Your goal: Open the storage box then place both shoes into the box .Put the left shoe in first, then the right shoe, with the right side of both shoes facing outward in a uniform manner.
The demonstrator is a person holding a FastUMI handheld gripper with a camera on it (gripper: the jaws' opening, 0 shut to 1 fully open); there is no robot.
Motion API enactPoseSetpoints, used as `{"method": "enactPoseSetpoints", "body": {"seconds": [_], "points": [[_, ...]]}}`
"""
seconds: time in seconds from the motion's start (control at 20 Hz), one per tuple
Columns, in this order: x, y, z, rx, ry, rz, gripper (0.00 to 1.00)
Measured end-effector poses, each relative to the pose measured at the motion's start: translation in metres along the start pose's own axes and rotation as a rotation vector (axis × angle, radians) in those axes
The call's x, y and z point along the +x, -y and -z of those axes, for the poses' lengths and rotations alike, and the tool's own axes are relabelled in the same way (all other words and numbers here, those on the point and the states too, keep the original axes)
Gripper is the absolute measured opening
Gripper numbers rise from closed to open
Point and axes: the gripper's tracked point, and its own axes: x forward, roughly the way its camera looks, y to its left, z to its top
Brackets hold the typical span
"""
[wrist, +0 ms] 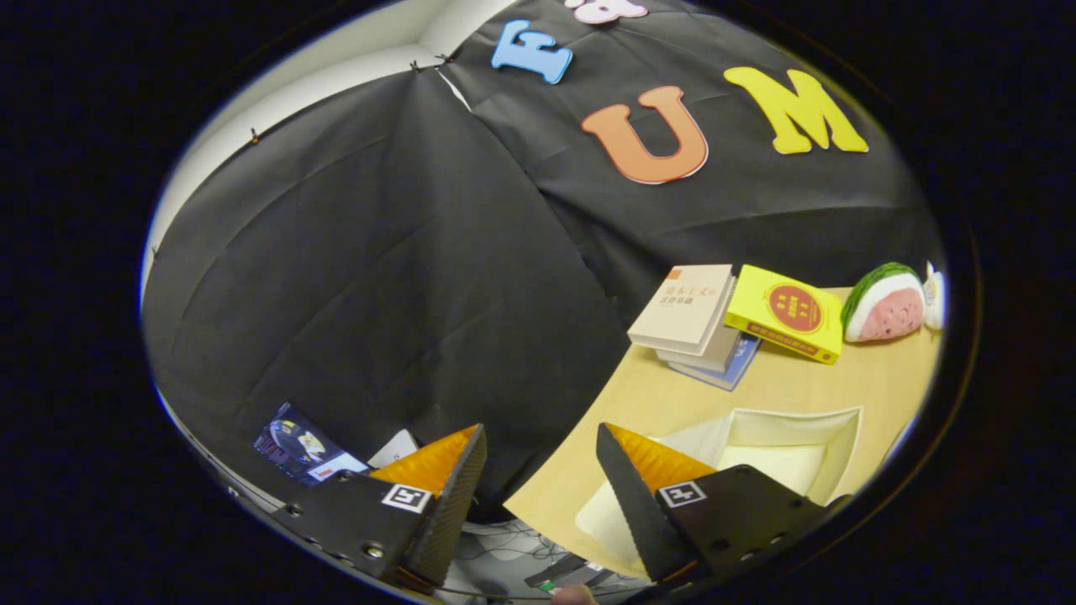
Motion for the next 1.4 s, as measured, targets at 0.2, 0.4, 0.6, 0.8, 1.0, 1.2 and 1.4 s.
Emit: {"method": "enactPoseSetpoints", "body": {"seconds": [0.2, 0.4, 0.6, 0.8, 1.0, 1.2, 1.4], "points": [[-0.041, 0.042, -0.015, -0.073, 0.084, 0.099, 0.92], [-0.103, 0.096, -0.028, -0.16, 0.177, 0.221, 0.95], [-0.174, 0.157, -0.026, -0.2, 0.238, 0.333, 0.96], [-0.238, 0.227, -0.008, -0.166, 0.254, 0.42, 0.95], [-0.298, 0.304, 0.017, -0.109, 0.252, 0.524, 0.96], [-0.346, 0.387, 0.062, -0.058, 0.189, 0.668, 0.96], [-0.351, 0.439, 0.125, 0.01, 0.056, 0.729, 0.96]]}}
